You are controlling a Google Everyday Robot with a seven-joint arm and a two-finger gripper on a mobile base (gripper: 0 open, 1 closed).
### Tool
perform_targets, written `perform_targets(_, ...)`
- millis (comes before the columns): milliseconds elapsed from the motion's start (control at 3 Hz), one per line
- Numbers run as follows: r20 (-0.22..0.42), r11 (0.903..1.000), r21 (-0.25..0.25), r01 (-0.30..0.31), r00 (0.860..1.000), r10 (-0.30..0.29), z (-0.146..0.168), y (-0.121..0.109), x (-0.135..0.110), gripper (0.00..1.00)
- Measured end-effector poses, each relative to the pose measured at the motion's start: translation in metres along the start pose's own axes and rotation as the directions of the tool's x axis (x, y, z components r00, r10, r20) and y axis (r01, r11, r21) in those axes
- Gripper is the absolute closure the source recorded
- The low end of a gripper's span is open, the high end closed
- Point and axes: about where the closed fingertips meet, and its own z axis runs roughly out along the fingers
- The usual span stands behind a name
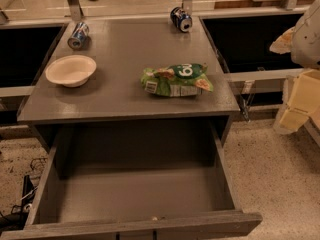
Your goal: Place green rice chip bag into top drawer
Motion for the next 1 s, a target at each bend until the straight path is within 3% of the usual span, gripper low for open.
perform_targets(1000,0.049,0.9981,-0.03,0.054,0.997,-0.052,0.013,-0.018,-0.021,0.0)
